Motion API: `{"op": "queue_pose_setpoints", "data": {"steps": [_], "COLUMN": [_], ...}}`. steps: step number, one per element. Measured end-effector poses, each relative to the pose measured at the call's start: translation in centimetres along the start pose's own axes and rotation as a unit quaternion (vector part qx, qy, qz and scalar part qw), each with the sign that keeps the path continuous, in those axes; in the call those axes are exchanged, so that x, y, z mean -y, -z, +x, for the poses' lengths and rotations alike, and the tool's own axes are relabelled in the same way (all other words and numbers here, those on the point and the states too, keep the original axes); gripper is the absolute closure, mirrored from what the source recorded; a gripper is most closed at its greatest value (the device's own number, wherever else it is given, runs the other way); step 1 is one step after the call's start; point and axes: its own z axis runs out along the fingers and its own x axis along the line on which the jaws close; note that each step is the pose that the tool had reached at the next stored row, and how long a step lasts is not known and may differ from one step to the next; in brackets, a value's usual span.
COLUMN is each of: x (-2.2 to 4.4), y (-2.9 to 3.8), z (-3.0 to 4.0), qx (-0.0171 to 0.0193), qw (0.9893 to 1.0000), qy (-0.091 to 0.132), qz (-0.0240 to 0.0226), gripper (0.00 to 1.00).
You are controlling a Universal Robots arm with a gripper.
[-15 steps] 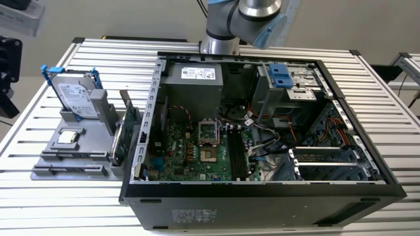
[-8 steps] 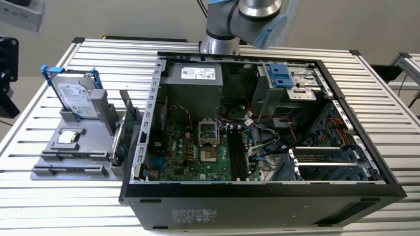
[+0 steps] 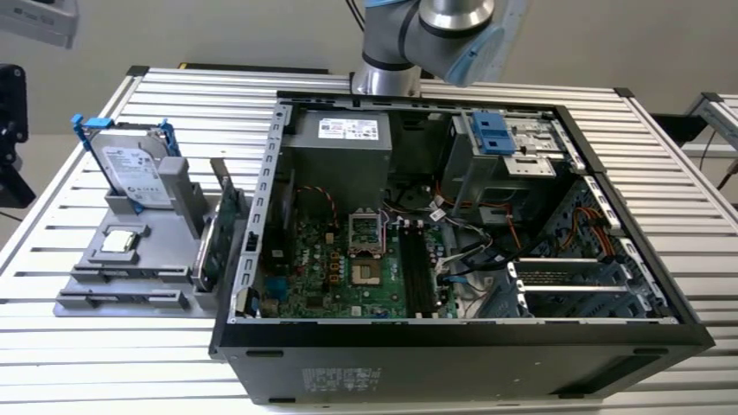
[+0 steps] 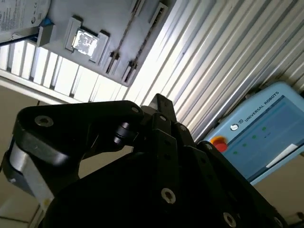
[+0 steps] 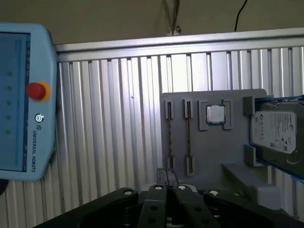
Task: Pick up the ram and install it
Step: 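Pick up the ram and move it above insertion slot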
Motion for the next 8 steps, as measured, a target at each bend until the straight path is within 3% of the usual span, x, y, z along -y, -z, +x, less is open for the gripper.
{"op": "queue_pose_setpoints", "data": {"steps": [4, 8], "x": [0.0, 0.0], "y": [0.0, 0.0], "z": [-0.01, -0.01], "qx": [-0.0007, -0.0011], "qw": [0.9996, 0.9985], "qy": [0.028, 0.055], "qz": [0.001, 0.0021], "gripper": [1.0, 1.0]}}
